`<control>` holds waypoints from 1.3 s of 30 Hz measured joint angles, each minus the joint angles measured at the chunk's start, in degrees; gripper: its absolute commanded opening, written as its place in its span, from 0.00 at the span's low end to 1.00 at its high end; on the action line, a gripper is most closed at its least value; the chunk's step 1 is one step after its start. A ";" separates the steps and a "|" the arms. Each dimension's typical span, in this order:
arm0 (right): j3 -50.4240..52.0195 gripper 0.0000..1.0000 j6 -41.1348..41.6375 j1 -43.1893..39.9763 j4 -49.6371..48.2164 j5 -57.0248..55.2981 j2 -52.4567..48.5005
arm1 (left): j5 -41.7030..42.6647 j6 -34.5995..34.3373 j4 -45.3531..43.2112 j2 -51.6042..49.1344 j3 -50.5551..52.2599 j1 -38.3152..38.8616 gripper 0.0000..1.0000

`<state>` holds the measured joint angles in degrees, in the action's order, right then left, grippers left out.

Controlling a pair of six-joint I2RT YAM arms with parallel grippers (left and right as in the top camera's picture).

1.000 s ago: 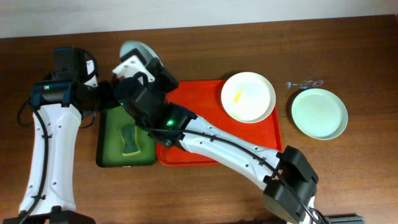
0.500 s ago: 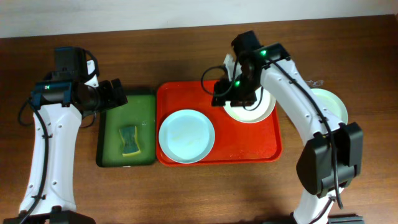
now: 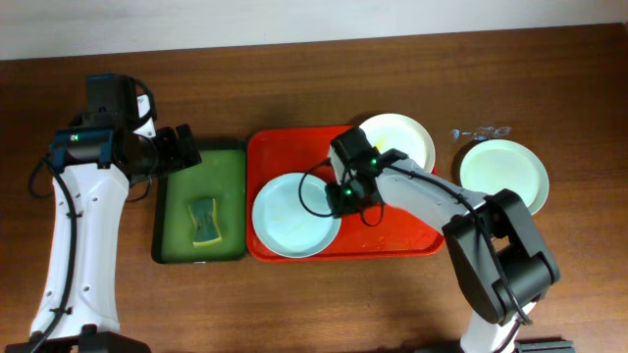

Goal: Clean dirty plates on tray and stack at the side
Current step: 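Carry the light blue plate right and stack it on the pale green plate, then move the right gripper back and grasp the white plate rim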

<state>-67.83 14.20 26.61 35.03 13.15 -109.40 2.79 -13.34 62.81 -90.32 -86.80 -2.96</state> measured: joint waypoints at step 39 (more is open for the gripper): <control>-3.82 0.95 -7.96 -39.78 15.63 -4.52 7.76 | 0.00 0.00 -0.02 0.00 0.00 0.00 0.99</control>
<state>-71.66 6.24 -13.17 50.65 8.62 -101.65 2.79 -13.34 62.78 -90.32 -86.80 -2.96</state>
